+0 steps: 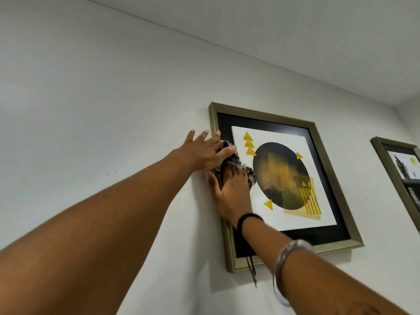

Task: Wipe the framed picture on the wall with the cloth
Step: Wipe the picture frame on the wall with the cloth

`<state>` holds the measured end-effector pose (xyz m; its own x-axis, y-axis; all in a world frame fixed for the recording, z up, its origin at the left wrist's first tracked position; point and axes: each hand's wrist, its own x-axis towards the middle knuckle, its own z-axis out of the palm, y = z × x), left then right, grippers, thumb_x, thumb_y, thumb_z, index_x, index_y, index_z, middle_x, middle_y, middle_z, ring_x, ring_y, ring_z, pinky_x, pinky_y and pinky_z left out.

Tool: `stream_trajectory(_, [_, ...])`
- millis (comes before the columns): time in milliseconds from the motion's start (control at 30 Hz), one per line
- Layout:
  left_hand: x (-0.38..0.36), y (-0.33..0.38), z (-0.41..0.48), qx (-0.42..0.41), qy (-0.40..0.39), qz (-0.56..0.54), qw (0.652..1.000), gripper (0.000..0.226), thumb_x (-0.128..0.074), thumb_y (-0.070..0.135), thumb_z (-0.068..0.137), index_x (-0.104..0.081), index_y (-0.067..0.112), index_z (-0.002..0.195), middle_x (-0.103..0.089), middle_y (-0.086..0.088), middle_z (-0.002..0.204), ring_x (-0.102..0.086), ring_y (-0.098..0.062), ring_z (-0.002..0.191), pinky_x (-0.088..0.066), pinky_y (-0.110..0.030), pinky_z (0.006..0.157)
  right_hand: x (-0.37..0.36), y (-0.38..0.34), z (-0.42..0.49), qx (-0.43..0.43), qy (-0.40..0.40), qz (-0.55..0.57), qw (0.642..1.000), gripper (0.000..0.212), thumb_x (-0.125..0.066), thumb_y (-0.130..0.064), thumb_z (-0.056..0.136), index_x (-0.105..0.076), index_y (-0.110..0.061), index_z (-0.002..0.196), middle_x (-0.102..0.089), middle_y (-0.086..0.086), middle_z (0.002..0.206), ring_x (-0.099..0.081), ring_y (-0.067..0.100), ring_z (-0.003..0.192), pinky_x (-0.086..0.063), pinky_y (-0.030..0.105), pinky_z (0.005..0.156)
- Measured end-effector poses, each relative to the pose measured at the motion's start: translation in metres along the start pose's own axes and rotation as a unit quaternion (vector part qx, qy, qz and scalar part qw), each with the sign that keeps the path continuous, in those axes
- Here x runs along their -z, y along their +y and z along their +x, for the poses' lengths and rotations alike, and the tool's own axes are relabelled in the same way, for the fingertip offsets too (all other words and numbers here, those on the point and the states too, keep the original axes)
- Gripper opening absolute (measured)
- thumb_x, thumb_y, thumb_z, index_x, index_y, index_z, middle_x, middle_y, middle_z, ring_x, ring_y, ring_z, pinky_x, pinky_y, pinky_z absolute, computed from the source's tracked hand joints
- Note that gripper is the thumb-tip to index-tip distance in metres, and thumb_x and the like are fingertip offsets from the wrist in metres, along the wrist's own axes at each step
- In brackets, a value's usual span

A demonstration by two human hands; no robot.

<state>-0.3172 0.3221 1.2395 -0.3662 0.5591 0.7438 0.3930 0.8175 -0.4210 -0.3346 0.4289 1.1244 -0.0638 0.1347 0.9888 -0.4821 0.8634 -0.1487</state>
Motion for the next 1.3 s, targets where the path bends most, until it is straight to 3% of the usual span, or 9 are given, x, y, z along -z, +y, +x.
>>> stream_trajectory(167, [0.003,0.009,-0.005,-0.004,-0.006,-0.014,1.000,0.108,0.019,0.080,0.057,-0.007,0.038,0.153,0.004,0.003,0.165,0.007,-0.024,0.152,0.011,-0.055,0.119,0.005,0.008,0.024,0.015,-0.018,-0.049,0.999,0.074,-0.038,-0.056,0.094,-0.022,-0.015,0.154,-0.026,0.009,0.162,-0.019,0.022,0.152,-0.014,0.044,0.125])
stream_trajectory(267, [0.013,0.007,-0.010,-0.016,-0.013,-0.010,1.000,0.119,0.023,0.079,0.047,-0.007,0.035,0.153,0.005,0.002,0.165,0.008,-0.025,0.152,0.010,-0.056,0.119,0.011,-0.003,-0.003,-0.006,-0.017,-0.029,0.999,0.071,-0.037,-0.062,0.092,-0.038,-0.016,0.145,-0.041,0.007,0.153,-0.031,0.023,0.145,-0.022,0.043,0.122])
stream_trajectory(467, [-0.017,0.006,-0.008,0.024,0.030,-0.107,0.993,0.091,0.007,0.076,0.081,-0.012,0.025,0.154,0.004,0.007,0.165,0.012,-0.019,0.151,0.014,-0.050,0.118,0.006,0.003,-0.100,-0.086,-0.052,-0.024,0.995,0.048,-0.044,-0.060,0.083,-0.056,-0.020,0.108,-0.058,0.000,0.104,-0.051,0.021,0.104,-0.044,0.036,0.094])
stream_trajectory(600, [-0.026,0.019,-0.030,0.038,0.091,-0.174,0.980,0.091,0.006,0.075,0.081,-0.016,0.025,0.153,-0.003,0.004,0.165,0.011,-0.018,0.151,0.014,-0.048,0.118,0.018,-0.003,-0.127,-0.162,-0.018,0.025,0.986,0.018,-0.056,-0.024,0.077,-0.064,-0.017,0.091,-0.067,0.002,0.087,-0.059,0.024,0.087,-0.050,0.035,0.081])
stream_trajectory(733, [-0.045,0.042,-0.092,0.072,0.151,-0.317,0.934,0.083,0.000,0.071,0.085,-0.026,0.028,0.151,-0.020,0.006,0.163,-0.003,-0.012,0.152,0.008,-0.045,0.121,0.034,-0.018,-0.121,-0.269,0.031,0.161,0.949,0.020,-0.059,-0.012,0.089,-0.060,-0.014,0.069,-0.058,-0.002,0.061,-0.050,0.018,0.063,-0.039,0.029,0.060])
stream_trajectory(867, [-0.060,0.063,-0.182,0.141,0.140,-0.512,0.835,0.064,-0.027,0.060,0.093,-0.045,0.023,0.142,-0.049,0.002,0.148,-0.043,-0.014,0.137,-0.032,-0.037,0.116,0.055,-0.053,-0.132,-0.394,0.039,0.318,0.861,0.022,-0.056,-0.011,0.090,-0.059,-0.014,0.068,-0.055,0.007,0.063,-0.047,0.018,0.062,-0.039,0.026,0.052])
stream_trajectory(1000, [-0.063,0.075,-0.283,0.245,0.104,-0.638,0.722,0.044,-0.050,0.046,0.093,-0.054,0.024,0.131,-0.062,0.022,0.110,-0.059,0.008,0.096,-0.043,0.001,0.068,0.077,-0.095,-0.165,-0.427,-0.055,0.380,0.819,0.016,-0.057,-0.010,0.084,-0.072,-0.009,0.078,-0.077,0.010,0.072,-0.072,0.023,0.065,-0.060,0.033,0.060])
stream_trajectory(1167, [-0.084,0.079,-0.427,0.406,-0.086,-0.764,0.494,0.036,-0.066,0.040,0.086,-0.066,0.012,0.110,-0.076,-0.003,0.103,-0.073,-0.016,0.091,-0.058,-0.024,0.067,0.069,-0.151,-0.272,-0.555,-0.306,0.441,0.636,0.034,-0.049,-0.010,0.084,-0.068,0.004,0.109,-0.073,0.019,0.102,-0.071,0.030,0.092,-0.058,0.039,0.090])
stream_trajectory(1300, [-0.109,0.094,-0.578,0.538,-0.099,-0.756,0.360,0.029,-0.070,0.020,0.085,-0.069,0.004,0.109,-0.076,-0.015,0.102,-0.073,-0.024,0.088,-0.059,-0.035,0.081,0.054,-0.184,-0.412,-0.649,-0.371,0.446,0.493,0.036,-0.047,-0.004,0.086,-0.064,0.007,0.116,-0.067,0.022,0.116,-0.063,0.032,0.109,-0.047,0.042,0.108])
